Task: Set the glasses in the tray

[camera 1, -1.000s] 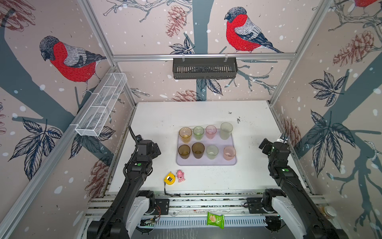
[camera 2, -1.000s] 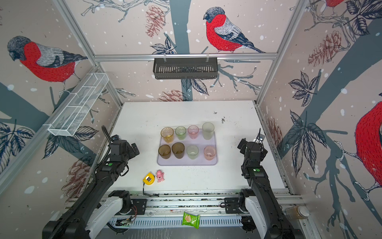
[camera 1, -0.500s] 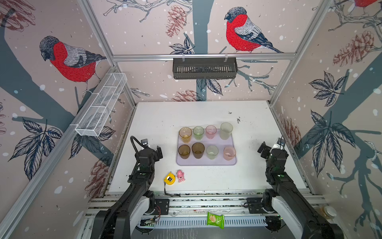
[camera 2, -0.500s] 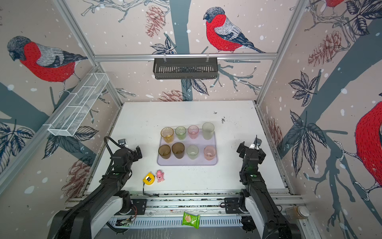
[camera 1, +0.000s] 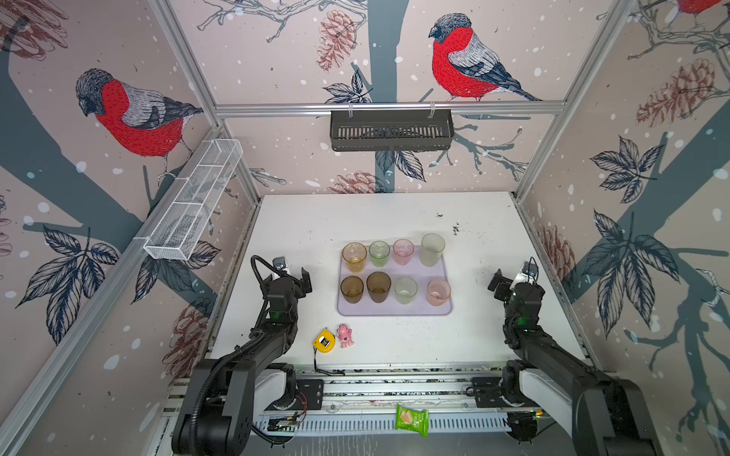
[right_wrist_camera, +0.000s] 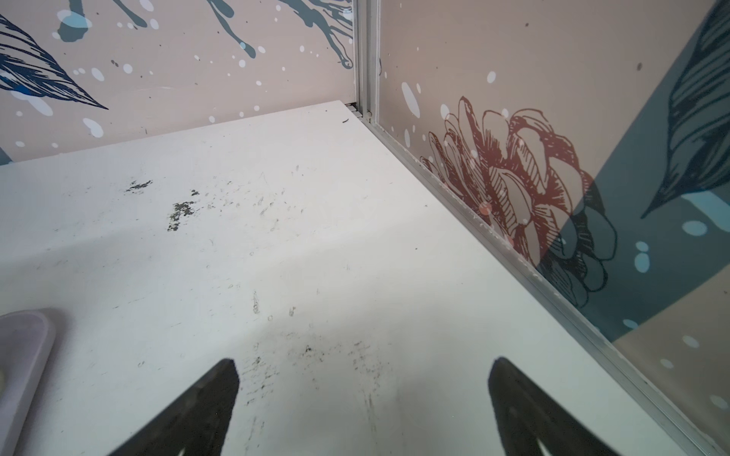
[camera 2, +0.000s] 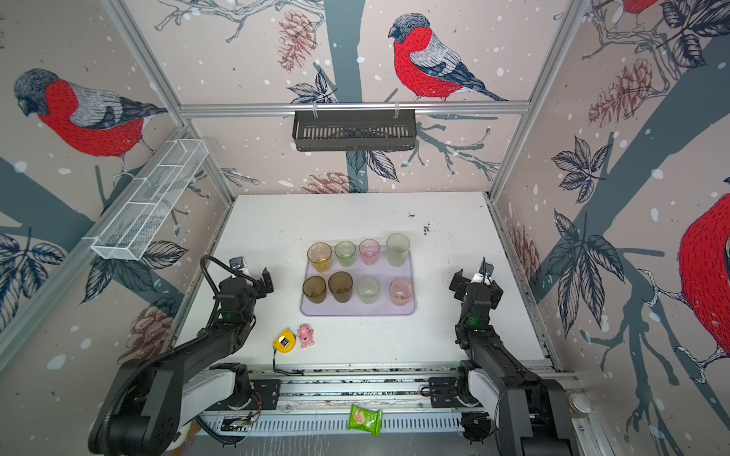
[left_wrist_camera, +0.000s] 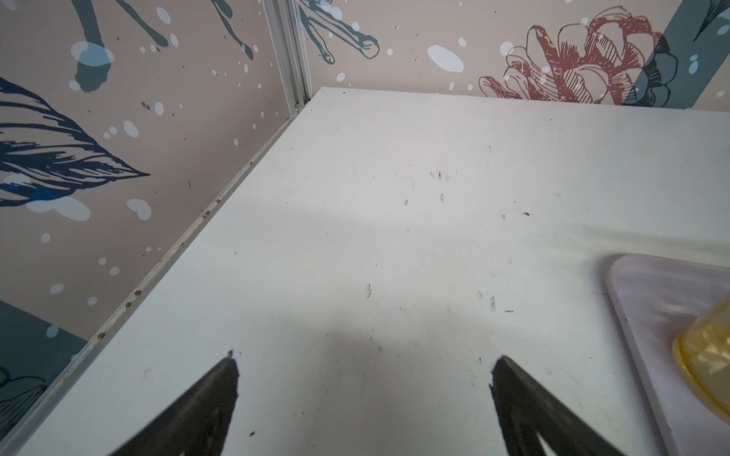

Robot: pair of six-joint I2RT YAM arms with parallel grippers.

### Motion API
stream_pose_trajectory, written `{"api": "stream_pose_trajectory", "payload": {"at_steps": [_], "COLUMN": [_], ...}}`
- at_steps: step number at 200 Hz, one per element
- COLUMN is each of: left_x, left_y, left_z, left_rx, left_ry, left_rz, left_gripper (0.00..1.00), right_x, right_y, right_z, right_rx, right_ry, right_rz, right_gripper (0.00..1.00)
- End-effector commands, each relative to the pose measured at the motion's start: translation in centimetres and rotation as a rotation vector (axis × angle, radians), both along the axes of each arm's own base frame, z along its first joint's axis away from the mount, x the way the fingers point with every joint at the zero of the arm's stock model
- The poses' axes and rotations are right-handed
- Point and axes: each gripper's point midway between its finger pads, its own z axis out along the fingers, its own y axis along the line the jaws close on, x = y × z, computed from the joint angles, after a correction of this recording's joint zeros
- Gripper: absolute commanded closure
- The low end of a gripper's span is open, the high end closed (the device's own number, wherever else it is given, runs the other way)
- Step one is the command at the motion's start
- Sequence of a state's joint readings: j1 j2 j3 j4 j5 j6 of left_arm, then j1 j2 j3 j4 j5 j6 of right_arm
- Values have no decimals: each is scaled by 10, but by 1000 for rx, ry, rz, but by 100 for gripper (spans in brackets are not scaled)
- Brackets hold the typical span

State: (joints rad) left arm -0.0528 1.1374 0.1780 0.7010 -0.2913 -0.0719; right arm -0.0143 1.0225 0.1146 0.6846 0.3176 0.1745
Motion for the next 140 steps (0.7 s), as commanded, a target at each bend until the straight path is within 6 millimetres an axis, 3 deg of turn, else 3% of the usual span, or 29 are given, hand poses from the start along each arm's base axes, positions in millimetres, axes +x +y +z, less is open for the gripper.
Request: {"api": "stream_pose_trajectory", "payload": {"at_steps": [1,67,105,140], "left_x": [12,33,46,44], "left_y": [1,-2,-2,2], "left_z": [30,39,41,35], "left_rx": [-4,-1,6,10], "left_ry": [-133,-197,-225,-246], "left_rz": [3,-6,-8,19], "left_gripper": [1,1,1,1], "right_x": [15,43,50,45], "right_y": [3,12,14,10], "right_z": [27,36,39,37], "right_rx": [-18,-33,-42,-20], "right_ry": [-105,-167,-195,-250], "right_rz": [26,77,84,51], "right_gripper": [0,0,0,0]}}
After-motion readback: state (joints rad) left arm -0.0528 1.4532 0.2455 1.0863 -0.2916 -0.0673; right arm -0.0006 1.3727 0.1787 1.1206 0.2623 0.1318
